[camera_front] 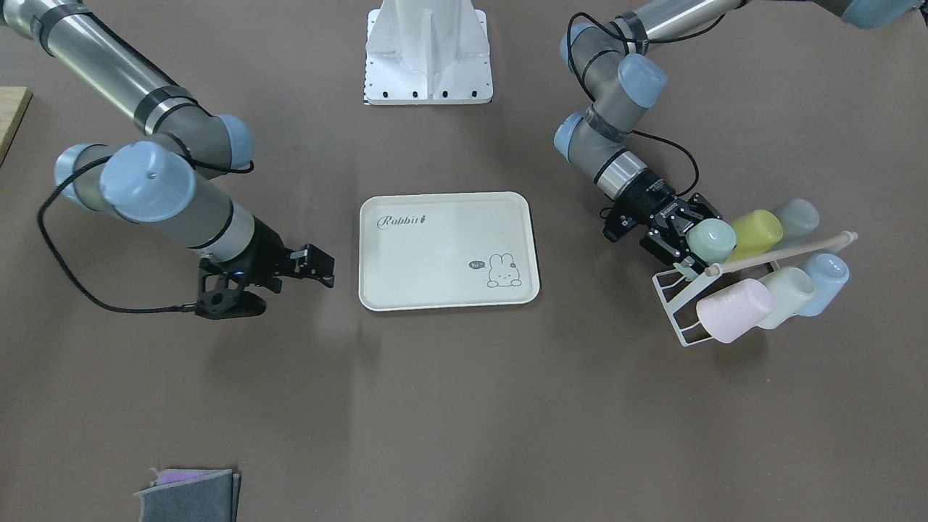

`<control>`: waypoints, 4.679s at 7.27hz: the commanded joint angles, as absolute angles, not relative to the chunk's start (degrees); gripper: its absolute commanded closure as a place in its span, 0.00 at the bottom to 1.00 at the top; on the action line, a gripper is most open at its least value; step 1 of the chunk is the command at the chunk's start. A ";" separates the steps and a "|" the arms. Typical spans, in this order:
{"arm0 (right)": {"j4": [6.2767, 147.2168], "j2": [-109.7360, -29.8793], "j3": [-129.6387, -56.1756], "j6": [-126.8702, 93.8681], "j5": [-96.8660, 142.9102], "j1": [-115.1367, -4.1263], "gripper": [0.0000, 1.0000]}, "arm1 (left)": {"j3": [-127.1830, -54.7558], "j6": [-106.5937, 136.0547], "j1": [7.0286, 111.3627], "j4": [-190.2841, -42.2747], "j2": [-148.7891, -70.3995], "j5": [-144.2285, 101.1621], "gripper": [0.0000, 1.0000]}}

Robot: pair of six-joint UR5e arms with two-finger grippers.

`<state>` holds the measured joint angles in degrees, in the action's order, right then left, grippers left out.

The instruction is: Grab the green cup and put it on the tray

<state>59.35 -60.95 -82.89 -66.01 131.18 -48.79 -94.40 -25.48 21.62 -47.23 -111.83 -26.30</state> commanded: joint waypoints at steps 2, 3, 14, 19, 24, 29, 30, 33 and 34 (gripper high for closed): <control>59.50 -72.03 -84.90 -47.35 140.43 -63.94 0.00 | -98.59 -25.49 21.53 -47.29 -108.83 -26.37 0.89; 59.50 -77.55 -85.77 -40.76 141.41 -67.64 0.00 | -101.40 -26.10 21.27 -47.20 -108.03 -26.45 0.89; 109.86 -93.08 -102.13 10.55 127.89 -89.12 0.00 | -115.47 -27.95 16.35 -46.93 -99.77 -26.72 0.89; 109.42 -91.67 -98.71 10.46 127.62 -88.95 0.00 | -127.67 -29.27 18.54 -50.77 -97.48 -29.09 1.00; 104.50 -92.37 -95.71 9.85 127.62 -89.03 0.00 | -127.53 -21.02 16.63 -77.74 -98.00 -38.55 1.00; 104.59 -92.46 -94.31 9.76 127.97 -89.12 0.00 | -115.43 9.45 9.25 -118.29 -94.33 -50.17 1.00; 104.59 -92.46 -94.31 9.67 127.97 -89.12 0.00 | -111.75 10.01 9.05 -128.48 -94.31 -50.45 1.00; 104.59 -92.46 -94.31 9.67 127.97 -89.03 0.00 | -111.44 9.93 9.93 -137.88 -95.36 -54.23 1.00; 104.59 -92.46 -94.31 9.67 127.97 -89.03 0.00 | -111.01 8.97 9.93 -136.77 -101.63 -54.40 1.00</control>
<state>104.59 -92.46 -94.31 9.67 127.97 -89.04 -111.39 9.66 9.74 -136.19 -96.70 -53.90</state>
